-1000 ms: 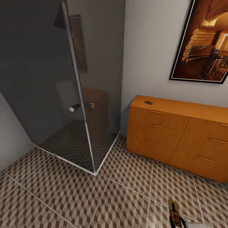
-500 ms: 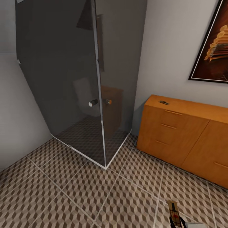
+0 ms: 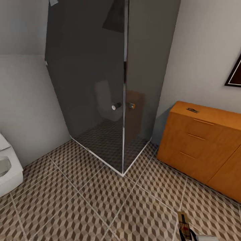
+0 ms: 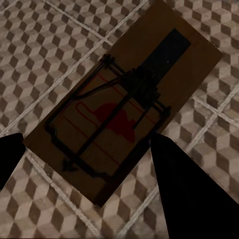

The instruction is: Take the four mousetraps from the cabinet in the bathroom and place them on the bathroom floor. Make sure all four end up on the same floor surface, and ensure that at least two of them are either under or directly next to the same bathroom sink.

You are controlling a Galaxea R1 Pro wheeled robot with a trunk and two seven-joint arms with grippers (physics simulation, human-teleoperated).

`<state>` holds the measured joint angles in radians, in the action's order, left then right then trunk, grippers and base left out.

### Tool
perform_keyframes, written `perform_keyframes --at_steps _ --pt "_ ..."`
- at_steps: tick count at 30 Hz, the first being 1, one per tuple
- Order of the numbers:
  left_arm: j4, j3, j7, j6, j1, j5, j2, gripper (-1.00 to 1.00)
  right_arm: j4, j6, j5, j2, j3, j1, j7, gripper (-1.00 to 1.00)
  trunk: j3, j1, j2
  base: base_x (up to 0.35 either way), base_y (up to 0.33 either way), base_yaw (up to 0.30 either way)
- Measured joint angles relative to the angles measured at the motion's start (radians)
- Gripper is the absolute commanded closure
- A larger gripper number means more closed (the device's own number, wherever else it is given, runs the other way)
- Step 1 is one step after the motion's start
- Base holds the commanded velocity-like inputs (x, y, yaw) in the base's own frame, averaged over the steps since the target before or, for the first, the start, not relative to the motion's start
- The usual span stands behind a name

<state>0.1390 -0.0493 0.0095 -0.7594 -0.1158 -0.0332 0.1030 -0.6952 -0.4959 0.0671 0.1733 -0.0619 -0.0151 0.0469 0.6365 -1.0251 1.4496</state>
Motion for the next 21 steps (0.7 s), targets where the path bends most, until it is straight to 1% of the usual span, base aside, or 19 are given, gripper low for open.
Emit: perform_keyframes --at_steps 21 --pt "0.000 0.000 0.000 0.000 0.000 0.001 0.000 1.00 0.000 0.000 0.000 0.000 0.001 0.000 0.000 1.00 0.012 0.000 0.000 0.000 0.000 0.270"
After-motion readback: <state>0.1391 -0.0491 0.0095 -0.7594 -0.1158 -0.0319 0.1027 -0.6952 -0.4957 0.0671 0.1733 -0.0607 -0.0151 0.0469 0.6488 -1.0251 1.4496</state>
